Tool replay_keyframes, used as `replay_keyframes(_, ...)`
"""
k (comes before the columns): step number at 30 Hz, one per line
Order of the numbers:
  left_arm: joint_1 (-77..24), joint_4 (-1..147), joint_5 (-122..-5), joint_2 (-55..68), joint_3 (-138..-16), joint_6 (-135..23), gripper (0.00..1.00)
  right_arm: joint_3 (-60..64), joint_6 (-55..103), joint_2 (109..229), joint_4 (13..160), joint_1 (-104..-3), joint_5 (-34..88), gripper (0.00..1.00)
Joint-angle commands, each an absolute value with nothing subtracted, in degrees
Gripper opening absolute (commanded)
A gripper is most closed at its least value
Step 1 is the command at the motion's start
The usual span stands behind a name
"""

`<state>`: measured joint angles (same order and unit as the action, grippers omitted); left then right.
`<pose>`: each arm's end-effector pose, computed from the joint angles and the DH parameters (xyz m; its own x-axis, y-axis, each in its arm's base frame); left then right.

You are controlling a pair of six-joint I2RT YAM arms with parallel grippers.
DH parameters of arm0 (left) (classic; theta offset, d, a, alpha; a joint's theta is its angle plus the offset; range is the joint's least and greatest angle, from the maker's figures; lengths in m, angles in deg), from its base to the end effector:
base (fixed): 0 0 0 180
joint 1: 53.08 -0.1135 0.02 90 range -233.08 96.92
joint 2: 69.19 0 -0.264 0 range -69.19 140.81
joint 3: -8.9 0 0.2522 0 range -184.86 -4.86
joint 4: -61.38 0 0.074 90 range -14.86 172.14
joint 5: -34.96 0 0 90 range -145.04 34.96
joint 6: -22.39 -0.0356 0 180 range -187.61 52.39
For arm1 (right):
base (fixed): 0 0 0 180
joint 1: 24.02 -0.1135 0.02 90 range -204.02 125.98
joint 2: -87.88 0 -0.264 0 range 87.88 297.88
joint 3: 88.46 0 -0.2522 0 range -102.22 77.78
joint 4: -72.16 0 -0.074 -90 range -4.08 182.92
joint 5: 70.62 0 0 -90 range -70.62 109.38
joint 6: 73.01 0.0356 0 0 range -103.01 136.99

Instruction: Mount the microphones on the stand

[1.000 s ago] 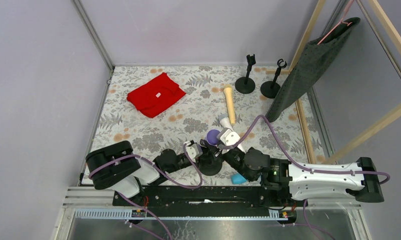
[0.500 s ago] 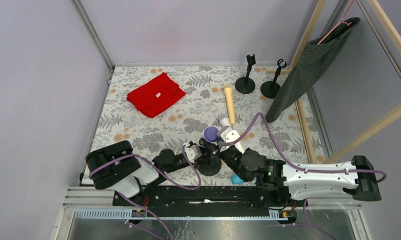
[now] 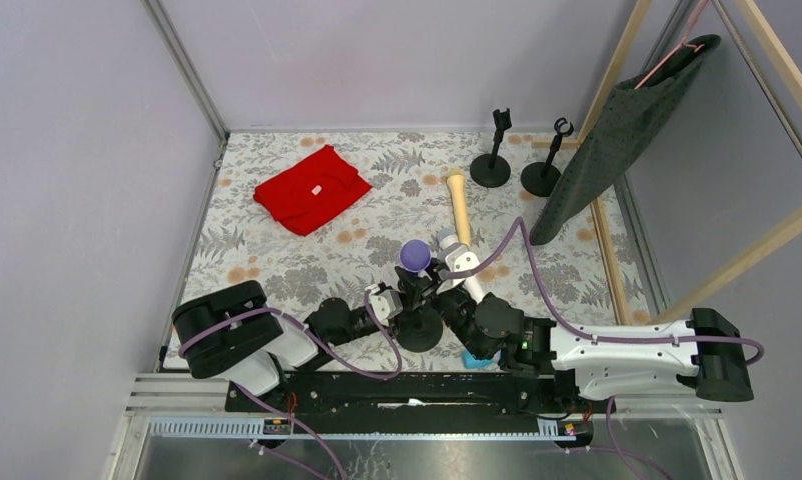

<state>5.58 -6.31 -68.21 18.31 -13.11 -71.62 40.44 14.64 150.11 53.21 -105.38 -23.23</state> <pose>0.1084 -0.1936 0.1519 0.0864 -0.0109 -0.9962 0.9463 0.3135 0.0786 0.0604 0.2373 0.3120 0.0461 0.1027 -0.9936 -0.6255 0.7785 0.0514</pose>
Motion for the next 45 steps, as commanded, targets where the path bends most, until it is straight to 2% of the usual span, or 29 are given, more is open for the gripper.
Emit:
replay_keyframes(1,7.0,-7.7,-76.9,19.5,-12.8,-76.1,0.00,50.1,31.3,160.2,77.7,-105.9,-18.1,0.00)
replay_keyframes(29,6.8,-9.6,-76.7,20.7,-12.4,-75.4,0.00,56.0,44.4,167.0,74.7,-110.0,-25.9,0.00)
replay_keyframes(40,6.8,-8.7,-75.5,20.8,-12.7,-75.2,0.00,52.1,41.9,157.7,80.6,-111.1,-29.0,0.00)
replay_keyframes(41,6.8,-8.6,-75.5,20.9,-12.8,-75.3,0.00,51.7,41.4,155.5,80.9,-111.2,-28.8,0.03)
replay_keyframes(45,6.9,-7.2,-75.5,21.3,-13.5,-75.4,0.00,50.7,38.6,148.6,80.2,-111.3,-28.3,0.30)
